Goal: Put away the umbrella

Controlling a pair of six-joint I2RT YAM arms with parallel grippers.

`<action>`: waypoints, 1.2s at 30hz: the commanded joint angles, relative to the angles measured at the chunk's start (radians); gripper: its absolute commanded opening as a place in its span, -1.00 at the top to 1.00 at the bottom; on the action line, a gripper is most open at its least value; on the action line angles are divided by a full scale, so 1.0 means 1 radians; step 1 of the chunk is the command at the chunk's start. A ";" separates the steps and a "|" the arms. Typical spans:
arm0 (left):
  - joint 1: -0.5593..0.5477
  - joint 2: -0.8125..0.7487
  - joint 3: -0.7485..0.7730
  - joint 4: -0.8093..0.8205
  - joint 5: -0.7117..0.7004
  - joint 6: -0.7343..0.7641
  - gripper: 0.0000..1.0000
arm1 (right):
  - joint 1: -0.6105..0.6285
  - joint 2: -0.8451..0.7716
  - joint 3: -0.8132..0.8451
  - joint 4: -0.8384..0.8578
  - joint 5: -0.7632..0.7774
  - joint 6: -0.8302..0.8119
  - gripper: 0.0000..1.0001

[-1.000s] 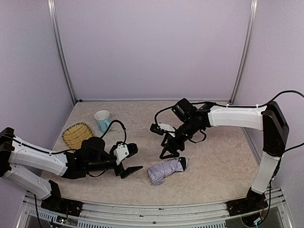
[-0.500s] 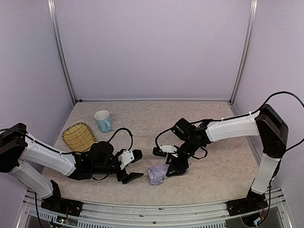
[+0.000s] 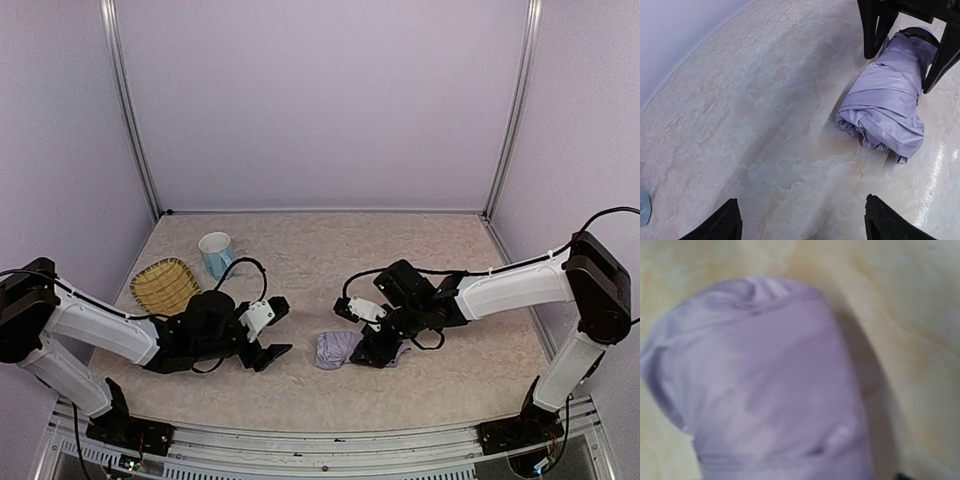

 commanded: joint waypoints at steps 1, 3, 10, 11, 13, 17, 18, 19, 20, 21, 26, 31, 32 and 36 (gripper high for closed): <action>0.009 -0.062 0.025 0.028 -0.051 -0.028 -0.66 | 0.003 -0.091 -0.001 0.019 0.048 0.023 -0.83; 0.025 -0.114 0.018 0.029 -0.058 -0.049 -0.69 | -0.019 -0.168 0.007 0.044 0.038 0.026 -1.00; 0.134 -0.361 0.025 -0.032 -0.183 -0.183 -0.81 | -0.408 -0.413 -0.029 0.154 -0.004 0.228 -1.00; 0.162 -0.394 0.028 -0.055 -0.219 -0.211 -0.83 | -0.476 -0.435 -0.046 0.164 0.002 0.254 -1.00; 0.248 -0.460 0.033 -0.089 -0.281 -0.276 -0.87 | -0.613 -0.482 -0.093 0.207 -0.022 0.308 -1.00; 0.505 -0.543 0.022 -0.114 -0.312 -0.392 -0.95 | -0.820 -0.563 -0.211 0.325 -0.057 0.365 -1.00; 0.569 -0.545 0.024 -0.113 -0.290 -0.412 -0.96 | -0.851 -0.574 -0.233 0.350 -0.051 0.368 -1.00; 0.631 -0.537 0.026 -0.104 -0.264 -0.429 -0.97 | -0.874 -0.582 -0.254 0.367 -0.032 0.362 -1.00; 0.690 -0.513 0.031 -0.095 -0.234 -0.443 -0.98 | -0.883 -0.586 -0.269 0.381 -0.002 0.357 -1.00; 0.758 -0.482 0.041 -0.091 -0.207 -0.460 -0.98 | -0.887 -0.587 -0.285 0.397 0.031 0.346 -1.00; 0.891 -0.273 0.059 0.027 -0.280 -0.459 -0.98 | -0.889 -0.596 -0.405 0.566 0.256 0.339 -1.00; 0.923 -0.197 -0.012 0.273 -0.233 -0.385 -0.98 | -0.891 -0.588 -0.542 0.783 0.340 0.337 -1.00; 0.924 -0.189 -0.019 0.287 -0.232 -0.365 -0.98 | -0.891 -0.581 -0.561 0.809 0.344 0.342 -1.00; 0.936 -0.166 -0.054 0.320 -0.255 -0.360 -0.98 | -0.891 -0.543 -0.587 0.850 0.399 0.396 -1.00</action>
